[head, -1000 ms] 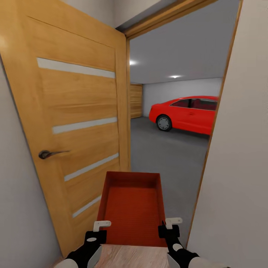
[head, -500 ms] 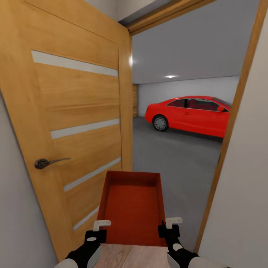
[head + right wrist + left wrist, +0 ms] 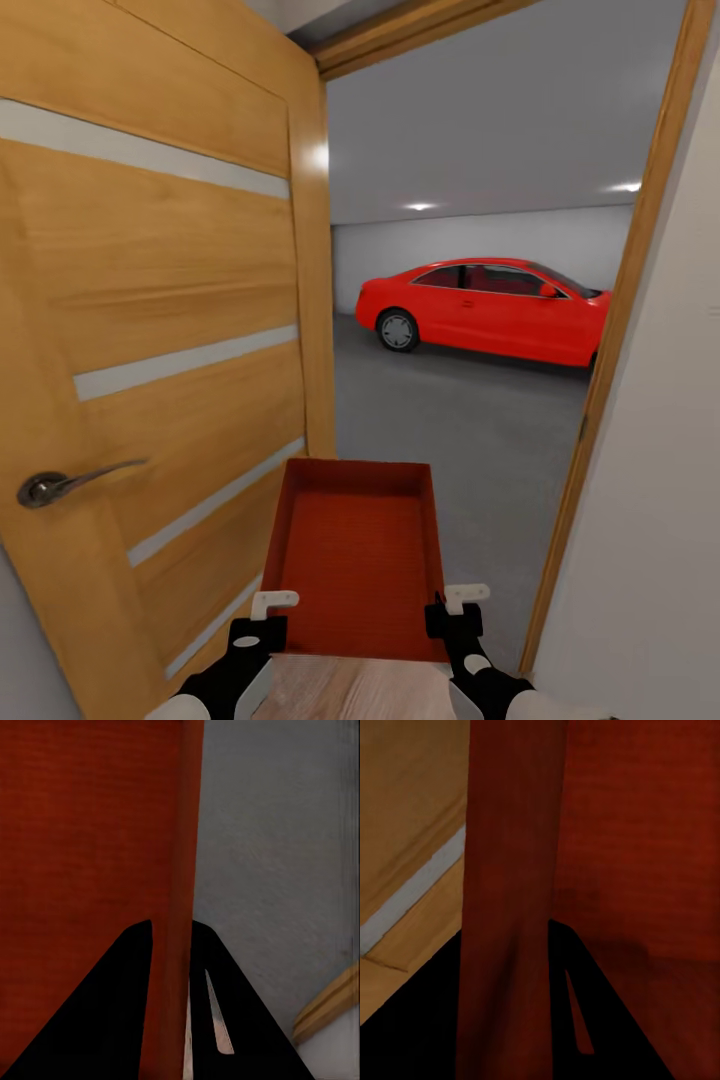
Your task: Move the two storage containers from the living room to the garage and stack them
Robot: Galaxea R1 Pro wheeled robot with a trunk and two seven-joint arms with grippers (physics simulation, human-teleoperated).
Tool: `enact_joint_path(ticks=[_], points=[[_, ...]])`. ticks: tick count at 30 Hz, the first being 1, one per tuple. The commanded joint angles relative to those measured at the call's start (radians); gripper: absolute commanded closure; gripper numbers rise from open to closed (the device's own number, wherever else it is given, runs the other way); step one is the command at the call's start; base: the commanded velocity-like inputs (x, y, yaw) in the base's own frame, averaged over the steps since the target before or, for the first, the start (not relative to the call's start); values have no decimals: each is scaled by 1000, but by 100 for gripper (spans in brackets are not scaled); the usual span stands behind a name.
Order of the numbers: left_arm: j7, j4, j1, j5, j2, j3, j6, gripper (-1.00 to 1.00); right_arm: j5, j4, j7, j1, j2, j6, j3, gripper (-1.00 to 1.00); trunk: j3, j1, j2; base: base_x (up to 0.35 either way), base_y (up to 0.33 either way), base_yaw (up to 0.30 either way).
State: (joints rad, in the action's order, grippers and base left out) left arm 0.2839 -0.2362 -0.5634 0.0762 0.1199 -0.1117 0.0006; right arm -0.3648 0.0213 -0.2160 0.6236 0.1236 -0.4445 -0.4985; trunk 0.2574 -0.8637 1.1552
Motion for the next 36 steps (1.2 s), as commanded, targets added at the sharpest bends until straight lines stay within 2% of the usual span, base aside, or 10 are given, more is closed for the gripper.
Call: enact_joint_path(ticks=[1, 15, 36], points=[[11, 23, 0, 17, 0, -2, 1, 100, -24, 2, -6, 2, 1, -40, 78, 100, 1, 0, 1, 129, 28, -282], [11, 23, 0, 18, -2, -2, 1, 100, -26, 2, -6, 2, 1, -40, 78, 100, 1, 0, 1, 144, 6, -280], [9, 23, 0, 19, -2, -2, 2, 100, -27, 2, -8, 2, 1, -40, 78, 100, 1, 0, 1, 309, 105, -33]])
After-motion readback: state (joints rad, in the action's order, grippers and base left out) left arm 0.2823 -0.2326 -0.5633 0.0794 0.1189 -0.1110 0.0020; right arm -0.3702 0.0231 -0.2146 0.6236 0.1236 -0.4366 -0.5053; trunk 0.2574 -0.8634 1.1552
